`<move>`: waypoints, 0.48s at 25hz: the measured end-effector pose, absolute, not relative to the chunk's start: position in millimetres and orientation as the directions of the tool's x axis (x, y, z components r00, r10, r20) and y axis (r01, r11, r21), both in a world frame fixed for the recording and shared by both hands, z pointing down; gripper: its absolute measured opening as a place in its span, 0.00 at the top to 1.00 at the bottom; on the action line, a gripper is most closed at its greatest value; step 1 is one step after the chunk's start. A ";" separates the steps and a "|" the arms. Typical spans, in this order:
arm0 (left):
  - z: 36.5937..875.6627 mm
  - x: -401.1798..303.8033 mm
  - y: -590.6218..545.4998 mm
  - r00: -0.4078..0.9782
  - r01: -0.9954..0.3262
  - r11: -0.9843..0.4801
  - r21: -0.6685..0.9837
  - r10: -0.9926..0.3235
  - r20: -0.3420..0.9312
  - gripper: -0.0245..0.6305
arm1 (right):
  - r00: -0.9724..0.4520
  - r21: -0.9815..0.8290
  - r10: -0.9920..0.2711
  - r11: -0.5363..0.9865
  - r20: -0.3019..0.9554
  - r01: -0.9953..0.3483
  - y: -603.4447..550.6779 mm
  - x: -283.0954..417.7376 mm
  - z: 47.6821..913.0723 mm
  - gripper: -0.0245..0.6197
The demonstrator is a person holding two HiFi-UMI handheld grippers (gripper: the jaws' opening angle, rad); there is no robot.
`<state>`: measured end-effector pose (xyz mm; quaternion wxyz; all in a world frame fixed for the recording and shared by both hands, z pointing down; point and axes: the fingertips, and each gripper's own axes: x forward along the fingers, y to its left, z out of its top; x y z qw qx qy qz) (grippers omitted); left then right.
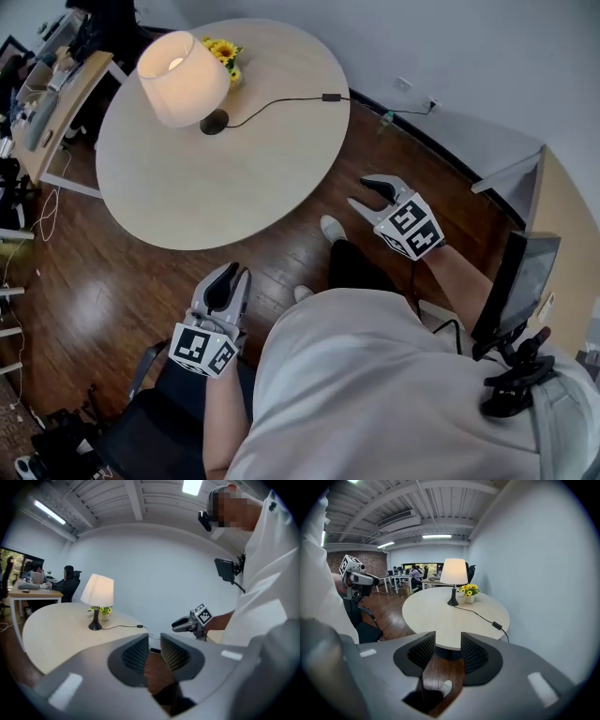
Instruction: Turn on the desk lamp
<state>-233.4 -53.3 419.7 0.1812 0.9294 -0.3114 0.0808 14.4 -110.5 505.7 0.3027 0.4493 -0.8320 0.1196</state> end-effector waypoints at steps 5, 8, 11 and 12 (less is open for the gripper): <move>430.5 -240.3 -15.7 0.822 -0.568 -0.768 0.296 -0.504 0.266 0.84 | -0.385 0.095 -0.704 0.539 0.597 -0.837 -57.0 5.9 490.1 0.70; 422.1 -242.6 -6.8 0.814 -0.578 -0.763 0.289 -0.514 0.270 0.84 | -0.393 0.096 -0.708 0.543 0.586 -0.835 -47.6 1.1 476.8 0.70; 409.8 -234.2 5.4 0.807 -0.587 -0.761 0.276 -0.522 0.277 0.84 | -0.418 0.082 -0.703 0.559 0.576 -0.825 -35.1 -1.9 461.5 0.70; 405.8 -227.1 10.9 0.811 -0.581 -0.767 0.273 -0.518 0.272 0.84 | -0.421 0.083 -0.704 0.560 0.572 -0.824 -27.8 1.3 457.0 0.70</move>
